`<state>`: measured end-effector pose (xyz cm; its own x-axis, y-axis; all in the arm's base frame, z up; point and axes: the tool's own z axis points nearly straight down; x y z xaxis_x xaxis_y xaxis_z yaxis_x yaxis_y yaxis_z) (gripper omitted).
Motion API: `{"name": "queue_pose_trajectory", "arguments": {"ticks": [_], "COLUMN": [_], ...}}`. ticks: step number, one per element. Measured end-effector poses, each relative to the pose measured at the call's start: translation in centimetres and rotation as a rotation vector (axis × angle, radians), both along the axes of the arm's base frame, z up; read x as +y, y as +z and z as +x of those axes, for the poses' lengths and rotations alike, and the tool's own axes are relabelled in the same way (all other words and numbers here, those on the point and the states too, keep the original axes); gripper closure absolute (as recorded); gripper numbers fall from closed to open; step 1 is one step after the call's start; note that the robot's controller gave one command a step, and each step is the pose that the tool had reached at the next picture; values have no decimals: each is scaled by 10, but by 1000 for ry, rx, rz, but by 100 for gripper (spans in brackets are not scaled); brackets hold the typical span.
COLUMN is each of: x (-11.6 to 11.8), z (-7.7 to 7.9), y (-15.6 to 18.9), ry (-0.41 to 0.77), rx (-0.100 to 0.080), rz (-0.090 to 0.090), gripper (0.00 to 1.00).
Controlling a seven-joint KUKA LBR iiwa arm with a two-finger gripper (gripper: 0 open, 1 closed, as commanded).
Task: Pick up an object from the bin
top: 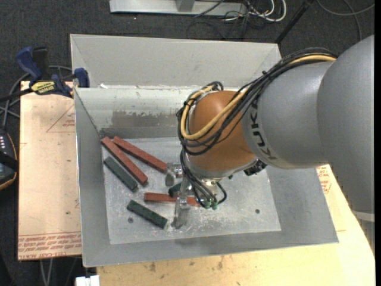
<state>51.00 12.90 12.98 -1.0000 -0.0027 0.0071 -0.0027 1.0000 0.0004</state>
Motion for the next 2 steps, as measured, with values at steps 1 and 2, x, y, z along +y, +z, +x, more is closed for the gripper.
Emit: {"name": "queue_pose_trajectory", "arguments": {"ticks": [1,2], "x": [-6,-6], "z": [31,32], "y": [-63,-59], "ry": [-18,-18], "rx": [-4,-9], "rz": [0,2], "gripper": [0,100]}}
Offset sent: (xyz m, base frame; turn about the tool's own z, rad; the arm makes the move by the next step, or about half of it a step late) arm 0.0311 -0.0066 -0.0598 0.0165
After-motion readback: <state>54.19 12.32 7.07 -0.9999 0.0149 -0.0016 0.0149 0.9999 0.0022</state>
